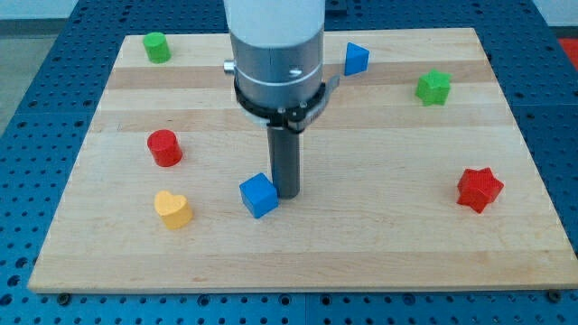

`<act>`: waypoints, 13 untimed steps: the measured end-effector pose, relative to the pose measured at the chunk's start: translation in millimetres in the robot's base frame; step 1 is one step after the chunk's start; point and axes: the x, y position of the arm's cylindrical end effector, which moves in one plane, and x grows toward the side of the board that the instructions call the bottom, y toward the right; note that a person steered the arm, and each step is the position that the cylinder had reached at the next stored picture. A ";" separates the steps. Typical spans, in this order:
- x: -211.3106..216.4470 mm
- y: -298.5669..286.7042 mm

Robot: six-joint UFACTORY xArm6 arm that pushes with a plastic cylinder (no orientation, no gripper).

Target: Slide the blue cube to the center

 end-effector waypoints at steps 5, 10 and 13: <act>59.4 24.9; 51.8 -26.9; 36.7 -29.0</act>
